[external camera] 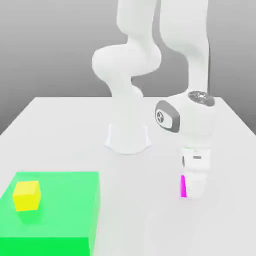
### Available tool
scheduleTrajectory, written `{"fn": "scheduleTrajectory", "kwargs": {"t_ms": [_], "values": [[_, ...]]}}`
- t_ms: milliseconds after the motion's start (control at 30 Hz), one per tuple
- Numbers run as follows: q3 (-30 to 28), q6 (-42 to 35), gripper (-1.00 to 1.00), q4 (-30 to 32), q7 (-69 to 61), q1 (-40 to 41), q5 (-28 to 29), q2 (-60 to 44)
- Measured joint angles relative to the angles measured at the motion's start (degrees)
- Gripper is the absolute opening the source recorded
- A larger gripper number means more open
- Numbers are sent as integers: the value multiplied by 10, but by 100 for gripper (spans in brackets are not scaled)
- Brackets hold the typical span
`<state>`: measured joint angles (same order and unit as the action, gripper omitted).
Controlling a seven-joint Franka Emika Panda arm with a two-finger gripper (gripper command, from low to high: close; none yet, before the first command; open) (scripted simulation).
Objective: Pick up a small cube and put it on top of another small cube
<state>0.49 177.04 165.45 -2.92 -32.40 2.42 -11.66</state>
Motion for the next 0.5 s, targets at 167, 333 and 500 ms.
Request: {"fn": "scheduleTrajectory", "kwargs": {"t_ms": [167,333,500], "values": [[12,-82,-100,19,-15,7,-20,101],[-40,-163,-100,-27,-3,73,-21,138],[-91,-243,-100,-102,18,174,-18,144]]}}
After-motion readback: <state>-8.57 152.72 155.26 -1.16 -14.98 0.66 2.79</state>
